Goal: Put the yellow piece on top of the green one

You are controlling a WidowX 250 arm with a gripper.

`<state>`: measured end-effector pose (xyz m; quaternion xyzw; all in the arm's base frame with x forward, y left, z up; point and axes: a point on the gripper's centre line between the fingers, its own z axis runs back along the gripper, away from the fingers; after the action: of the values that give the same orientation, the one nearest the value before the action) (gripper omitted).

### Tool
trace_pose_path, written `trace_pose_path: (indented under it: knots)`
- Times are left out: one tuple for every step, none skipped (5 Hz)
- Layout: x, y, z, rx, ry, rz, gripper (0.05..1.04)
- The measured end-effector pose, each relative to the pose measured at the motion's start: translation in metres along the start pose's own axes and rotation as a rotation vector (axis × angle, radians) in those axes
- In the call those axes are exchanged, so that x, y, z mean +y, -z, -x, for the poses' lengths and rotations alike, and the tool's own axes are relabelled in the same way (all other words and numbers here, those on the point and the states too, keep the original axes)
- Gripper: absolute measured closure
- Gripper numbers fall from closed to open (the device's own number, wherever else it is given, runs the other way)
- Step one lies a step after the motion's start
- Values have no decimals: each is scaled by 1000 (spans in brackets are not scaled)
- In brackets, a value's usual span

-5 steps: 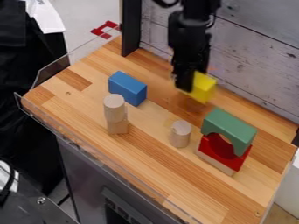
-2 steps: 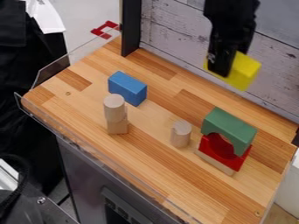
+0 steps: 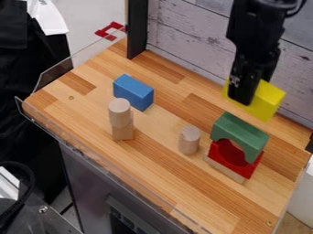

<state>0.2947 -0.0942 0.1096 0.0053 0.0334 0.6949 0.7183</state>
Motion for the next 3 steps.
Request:
trace_pose_path:
  knots:
    - [-1, 7, 3, 14, -7, -16, 512]
    - [-1, 13, 7, 47, -10, -20, 512]
    - [3, 18, 4, 41, -22, -40, 512]
